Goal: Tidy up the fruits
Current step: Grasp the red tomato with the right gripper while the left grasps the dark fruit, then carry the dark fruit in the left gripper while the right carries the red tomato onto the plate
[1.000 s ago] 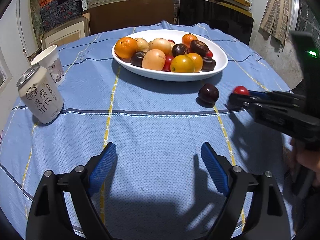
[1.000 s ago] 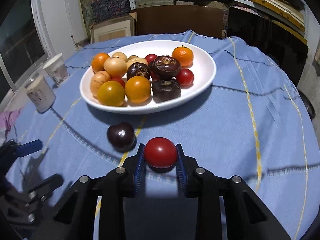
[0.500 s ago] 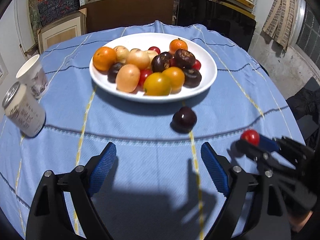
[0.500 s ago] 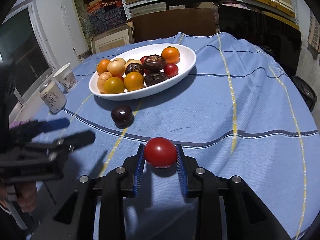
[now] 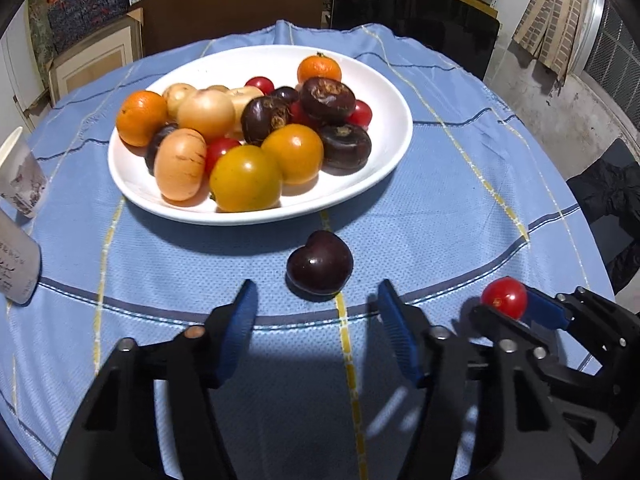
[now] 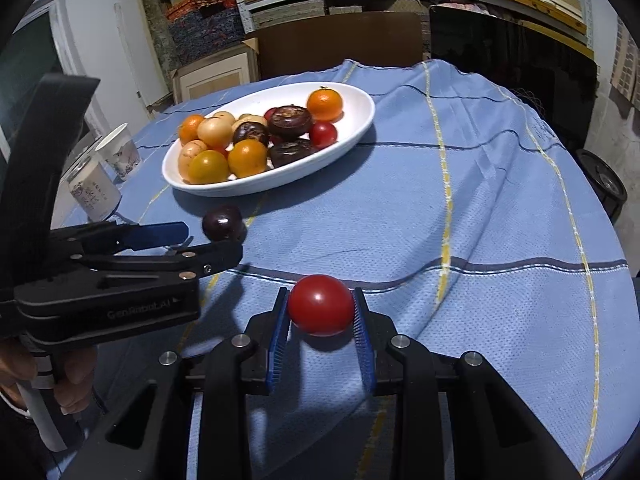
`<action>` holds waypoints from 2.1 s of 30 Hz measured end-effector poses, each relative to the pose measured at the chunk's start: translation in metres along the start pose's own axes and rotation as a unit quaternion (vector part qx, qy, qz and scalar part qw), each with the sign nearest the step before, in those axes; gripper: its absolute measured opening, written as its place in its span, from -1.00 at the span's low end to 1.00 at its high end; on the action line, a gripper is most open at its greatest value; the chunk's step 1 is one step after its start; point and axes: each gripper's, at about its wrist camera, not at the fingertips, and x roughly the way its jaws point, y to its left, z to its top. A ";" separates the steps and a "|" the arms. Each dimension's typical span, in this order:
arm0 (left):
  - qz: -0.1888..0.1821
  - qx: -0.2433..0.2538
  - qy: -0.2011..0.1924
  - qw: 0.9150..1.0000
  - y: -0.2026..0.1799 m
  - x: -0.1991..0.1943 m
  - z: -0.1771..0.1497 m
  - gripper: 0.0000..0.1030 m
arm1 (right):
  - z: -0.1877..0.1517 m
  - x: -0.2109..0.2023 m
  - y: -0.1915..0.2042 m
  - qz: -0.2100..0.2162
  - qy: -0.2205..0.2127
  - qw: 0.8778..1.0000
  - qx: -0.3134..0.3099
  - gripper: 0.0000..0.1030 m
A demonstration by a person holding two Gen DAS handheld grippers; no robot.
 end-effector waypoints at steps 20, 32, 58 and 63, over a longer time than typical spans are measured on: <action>0.018 0.018 -0.013 1.000 0.002 -0.015 -0.011 -0.37 | -0.002 0.005 0.005 0.007 0.005 1.000 -0.006 -0.39; 0.020 0.014 -0.040 0.999 0.023 -0.057 -0.044 -0.37 | -0.002 0.004 0.010 0.010 -0.004 1.000 -0.014 -0.39; 0.003 0.034 -0.097 0.995 0.057 -0.120 -0.027 -0.37 | 0.042 -0.039 0.042 0.087 -0.066 0.994 -0.023 -0.38; 0.009 0.045 -0.103 0.994 0.053 -0.117 -0.003 -0.37 | 0.070 -0.039 0.048 0.087 -0.080 0.993 -0.032 -0.38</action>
